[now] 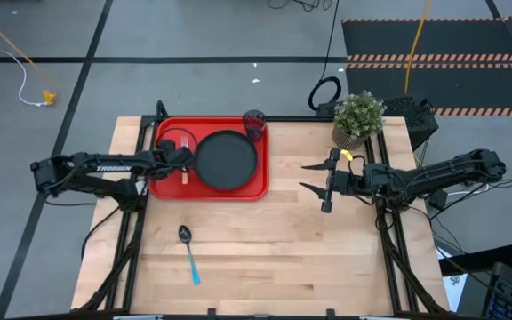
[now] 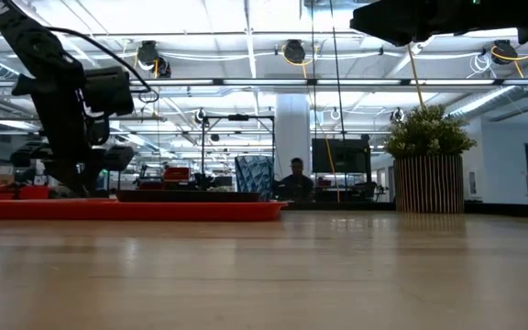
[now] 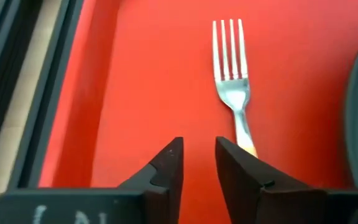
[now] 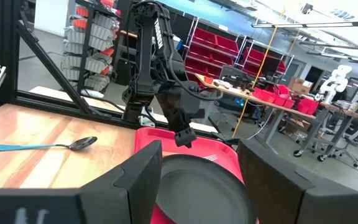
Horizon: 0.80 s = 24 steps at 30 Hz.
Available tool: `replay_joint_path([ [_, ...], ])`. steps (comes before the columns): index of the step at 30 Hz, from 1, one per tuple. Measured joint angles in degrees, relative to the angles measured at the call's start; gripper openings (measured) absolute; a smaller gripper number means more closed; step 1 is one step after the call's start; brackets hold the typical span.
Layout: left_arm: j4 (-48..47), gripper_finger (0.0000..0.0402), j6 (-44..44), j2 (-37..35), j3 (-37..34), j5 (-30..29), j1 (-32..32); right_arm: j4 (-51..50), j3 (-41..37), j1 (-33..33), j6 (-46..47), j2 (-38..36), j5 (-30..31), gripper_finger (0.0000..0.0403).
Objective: Pick and place plate/cup/fork/spoon on tray
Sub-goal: Put the light orange fork on the red tray to the left of the black plate
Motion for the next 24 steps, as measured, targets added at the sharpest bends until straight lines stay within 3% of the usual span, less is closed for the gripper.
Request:
replay_joint_path([
  [9,3.3,0.0027,4.8,1.7,-0.8,1.4,2.7,0.1,0.0,0.0,-0.4,0.0,0.0,0.0203],
  [24,12.1,0.0024,5.1,10.2,-1.0,1.9,1.7,0.6,0.0,0.0,0.2,0.0,0.0,0.0203],
])
